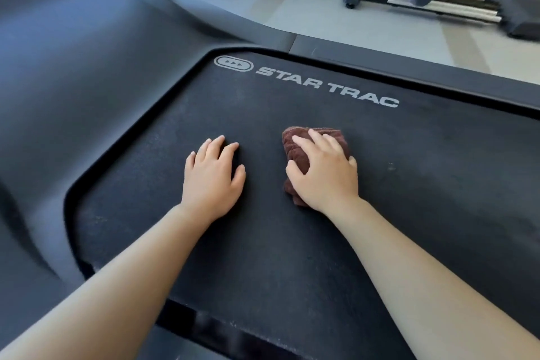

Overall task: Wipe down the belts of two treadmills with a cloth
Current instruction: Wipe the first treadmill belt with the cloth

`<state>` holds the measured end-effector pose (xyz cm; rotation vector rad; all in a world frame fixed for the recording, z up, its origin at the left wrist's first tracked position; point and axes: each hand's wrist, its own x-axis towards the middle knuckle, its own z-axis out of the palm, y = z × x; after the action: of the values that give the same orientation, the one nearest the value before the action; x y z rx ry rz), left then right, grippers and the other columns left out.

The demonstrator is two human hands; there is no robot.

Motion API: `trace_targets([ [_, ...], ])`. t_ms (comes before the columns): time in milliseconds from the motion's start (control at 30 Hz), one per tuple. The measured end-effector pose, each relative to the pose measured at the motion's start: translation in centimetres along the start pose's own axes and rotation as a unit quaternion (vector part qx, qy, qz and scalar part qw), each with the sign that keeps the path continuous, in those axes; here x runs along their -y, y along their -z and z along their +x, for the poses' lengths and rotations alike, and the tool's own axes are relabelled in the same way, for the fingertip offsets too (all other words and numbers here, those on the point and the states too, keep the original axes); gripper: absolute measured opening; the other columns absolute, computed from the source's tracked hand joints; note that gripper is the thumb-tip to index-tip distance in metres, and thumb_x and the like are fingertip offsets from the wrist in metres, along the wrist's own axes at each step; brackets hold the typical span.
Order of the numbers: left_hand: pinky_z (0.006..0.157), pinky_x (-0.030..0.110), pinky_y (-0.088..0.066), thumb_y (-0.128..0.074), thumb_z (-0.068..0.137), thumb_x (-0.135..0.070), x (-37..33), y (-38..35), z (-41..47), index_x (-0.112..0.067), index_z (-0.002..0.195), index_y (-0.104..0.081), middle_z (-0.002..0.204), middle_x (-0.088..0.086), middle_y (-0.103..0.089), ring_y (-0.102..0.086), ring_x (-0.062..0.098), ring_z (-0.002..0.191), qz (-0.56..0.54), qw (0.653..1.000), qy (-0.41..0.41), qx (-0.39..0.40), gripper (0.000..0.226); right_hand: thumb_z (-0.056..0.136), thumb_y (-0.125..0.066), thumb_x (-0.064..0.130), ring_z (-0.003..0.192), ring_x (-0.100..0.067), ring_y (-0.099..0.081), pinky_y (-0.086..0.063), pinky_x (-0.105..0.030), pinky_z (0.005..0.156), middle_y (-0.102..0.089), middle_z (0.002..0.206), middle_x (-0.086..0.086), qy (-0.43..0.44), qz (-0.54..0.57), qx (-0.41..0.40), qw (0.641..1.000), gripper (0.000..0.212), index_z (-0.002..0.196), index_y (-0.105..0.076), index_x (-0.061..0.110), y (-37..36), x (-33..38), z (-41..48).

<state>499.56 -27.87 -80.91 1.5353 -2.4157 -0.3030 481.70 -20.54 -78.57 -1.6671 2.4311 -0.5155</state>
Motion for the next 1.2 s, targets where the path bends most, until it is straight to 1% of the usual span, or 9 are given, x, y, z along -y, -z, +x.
trace_targets([
  [100,0.114,0.047,-0.006,-0.038,0.093,-0.043,-1.2,-0.6,-1.9,-0.023,0.143,-0.032,0.155,0.003,-0.021,-0.009,0.024,0.143,0.010,1.000,-0.020,0.022,0.054,0.085,-0.042,0.049,0.142,-0.013,-0.019,-0.024,-0.053,0.107,-0.028,0.154,0.010,0.024,-0.006,-0.015,1.000,0.051,0.134,-0.045,0.040,0.6,-1.9,-5.1],
  [200,0.114,0.049,-0.005,-0.034,0.092,-0.048,-2.0,-1.0,-2.4,-0.025,0.144,-0.028,0.155,0.002,-0.019,-0.008,0.023,0.144,0.033,0.999,-0.016,0.012,0.058,0.080,-0.039,0.052,0.140,-0.012,-0.025,-0.027,-0.050,0.107,-0.035,0.150,0.013,0.043,0.006,-0.030,0.999,0.053,0.130,-0.050,0.041,1.1,-3.5,-7.0],
  [400,0.112,0.048,-0.016,-0.046,0.086,-0.049,-2.3,-1.1,-2.2,-0.028,0.135,-0.043,0.146,0.000,-0.035,-0.023,0.023,0.139,0.021,0.999,-0.010,-0.034,0.053,0.080,-0.044,0.050,0.137,-0.013,-0.029,-0.027,-0.047,0.108,-0.041,0.146,0.011,0.013,0.029,-0.049,0.998,0.048,0.126,-0.055,0.041,0.2,-2.9,-1.4],
  [600,0.113,0.046,-0.014,-0.040,0.085,-0.052,-2.6,-0.8,-2.2,-0.030,0.136,-0.040,0.148,-0.002,-0.033,-0.020,0.020,0.139,0.024,0.999,0.004,-0.026,0.055,0.086,-0.044,0.047,0.138,-0.017,-0.026,-0.024,-0.049,0.108,-0.036,0.149,0.009,-0.033,0.003,-0.036,0.999,0.047,0.132,-0.049,0.039,-0.1,-1.9,4.0],
  [700,0.115,0.047,-0.010,-0.037,0.087,-0.051,-2.6,-0.8,-2.3,-0.030,0.140,-0.035,0.152,-0.001,-0.027,-0.014,0.021,0.142,0.020,1.000,0.008,-0.013,0.057,0.086,-0.044,0.046,0.139,-0.018,-0.023,-0.023,-0.051,0.106,-0.032,0.151,0.006,-0.019,-0.005,-0.022,1.000,0.050,0.135,-0.046,0.037,0.0,-2.1,2.0],
  [833,0.116,0.046,-0.005,-0.030,0.091,-0.051,-1.7,-1.1,-2.8,-0.028,0.145,-0.026,0.156,0.001,-0.017,-0.007,0.021,0.144,0.041,0.999,-0.013,0.005,0.059,0.081,-0.041,0.048,0.137,-0.016,-0.027,-0.029,-0.053,0.103,-0.037,0.149,0.006,0.017,-0.004,-0.043,0.999,0.053,0.131,-0.050,0.035,0.7,-3.1,-4.6],
  [967,0.115,0.048,-0.008,-0.037,0.090,-0.048,-1.9,-1.0,-2.6,-0.025,0.143,-0.033,0.154,0.003,-0.023,-0.012,0.024,0.143,0.019,1.000,-0.011,-0.005,0.057,0.079,-0.040,0.049,0.138,-0.015,-0.028,-0.030,-0.053,0.104,-0.039,0.148,0.007,0.022,-0.007,-0.046,0.999,0.054,0.130,-0.053,0.035,1.4,-4.4,-9.4],
  [1067,0.114,0.049,-0.011,-0.039,0.089,-0.047,-2.4,-0.9,-2.7,-0.025,0.140,-0.036,0.152,0.003,-0.028,-0.016,0.024,0.142,0.014,1.000,-0.007,-0.013,0.056,0.078,-0.042,0.048,0.138,-0.016,-0.030,-0.031,-0.051,0.106,-0.042,0.147,0.007,0.009,0.010,-0.055,0.998,0.052,0.127,-0.056,0.036,1.6,-4.5,-8.9],
  [1200,0.113,0.048,-0.012,-0.042,0.088,-0.047,-2.3,-0.9,-2.7,-0.025,0.138,-0.039,0.151,0.003,-0.030,-0.019,0.024,0.141,0.014,1.000,-0.013,-0.021,0.055,0.083,-0.048,0.045,0.138,-0.015,-0.028,-0.027,-0.048,0.107,-0.040,0.148,0.008,-0.005,0.019,-0.052,0.998,0.045,0.127,-0.055,0.037,1.1,-4.2,-4.9],
])
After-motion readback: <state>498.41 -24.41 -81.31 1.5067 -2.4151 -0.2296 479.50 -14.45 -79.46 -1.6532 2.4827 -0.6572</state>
